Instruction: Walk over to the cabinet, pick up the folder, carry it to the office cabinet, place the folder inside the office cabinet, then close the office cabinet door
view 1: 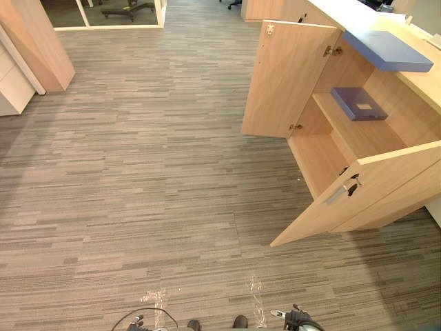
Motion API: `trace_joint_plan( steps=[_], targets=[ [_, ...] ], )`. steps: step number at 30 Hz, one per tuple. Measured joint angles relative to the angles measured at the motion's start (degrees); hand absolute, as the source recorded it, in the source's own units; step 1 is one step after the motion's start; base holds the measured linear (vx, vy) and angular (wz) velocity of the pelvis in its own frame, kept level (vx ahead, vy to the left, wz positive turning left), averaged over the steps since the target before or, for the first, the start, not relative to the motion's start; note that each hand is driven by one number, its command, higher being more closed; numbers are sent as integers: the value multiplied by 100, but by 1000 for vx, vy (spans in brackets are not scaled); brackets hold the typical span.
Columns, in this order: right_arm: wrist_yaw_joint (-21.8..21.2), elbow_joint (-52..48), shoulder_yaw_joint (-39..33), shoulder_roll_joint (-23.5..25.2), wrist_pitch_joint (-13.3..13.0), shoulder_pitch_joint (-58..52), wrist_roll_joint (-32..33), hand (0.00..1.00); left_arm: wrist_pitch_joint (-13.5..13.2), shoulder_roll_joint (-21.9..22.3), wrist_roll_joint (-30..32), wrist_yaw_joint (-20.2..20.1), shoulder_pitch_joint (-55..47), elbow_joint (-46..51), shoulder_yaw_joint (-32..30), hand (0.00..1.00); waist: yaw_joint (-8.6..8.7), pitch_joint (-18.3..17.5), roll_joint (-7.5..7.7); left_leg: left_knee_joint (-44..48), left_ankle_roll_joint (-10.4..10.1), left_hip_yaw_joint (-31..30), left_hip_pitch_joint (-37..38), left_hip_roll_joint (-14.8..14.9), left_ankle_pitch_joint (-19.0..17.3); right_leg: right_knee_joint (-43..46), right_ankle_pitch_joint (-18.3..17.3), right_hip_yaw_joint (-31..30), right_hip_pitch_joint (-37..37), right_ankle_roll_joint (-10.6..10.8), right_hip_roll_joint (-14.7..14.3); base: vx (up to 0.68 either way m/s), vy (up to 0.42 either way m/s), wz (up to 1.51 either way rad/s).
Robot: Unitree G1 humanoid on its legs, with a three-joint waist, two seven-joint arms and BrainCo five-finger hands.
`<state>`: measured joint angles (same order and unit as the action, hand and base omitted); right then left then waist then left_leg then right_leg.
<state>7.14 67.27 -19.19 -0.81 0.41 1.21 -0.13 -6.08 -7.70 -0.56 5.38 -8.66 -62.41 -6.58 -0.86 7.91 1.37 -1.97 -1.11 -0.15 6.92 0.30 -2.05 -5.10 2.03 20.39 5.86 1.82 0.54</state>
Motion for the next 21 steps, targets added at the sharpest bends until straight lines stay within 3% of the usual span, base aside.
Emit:
trace_joint_plan(
  steps=[21],
  targets=[
    [199, -5, 132, 46, -43, 16, -113, 0, 7, -18, -373, 221, 17, -9, 48, 0, 7, 16, 18, -72, -88, -104, 2, -5, 86, 6, -2, 148, 33, 99, 17, -2, -3, 3]
  ],
)
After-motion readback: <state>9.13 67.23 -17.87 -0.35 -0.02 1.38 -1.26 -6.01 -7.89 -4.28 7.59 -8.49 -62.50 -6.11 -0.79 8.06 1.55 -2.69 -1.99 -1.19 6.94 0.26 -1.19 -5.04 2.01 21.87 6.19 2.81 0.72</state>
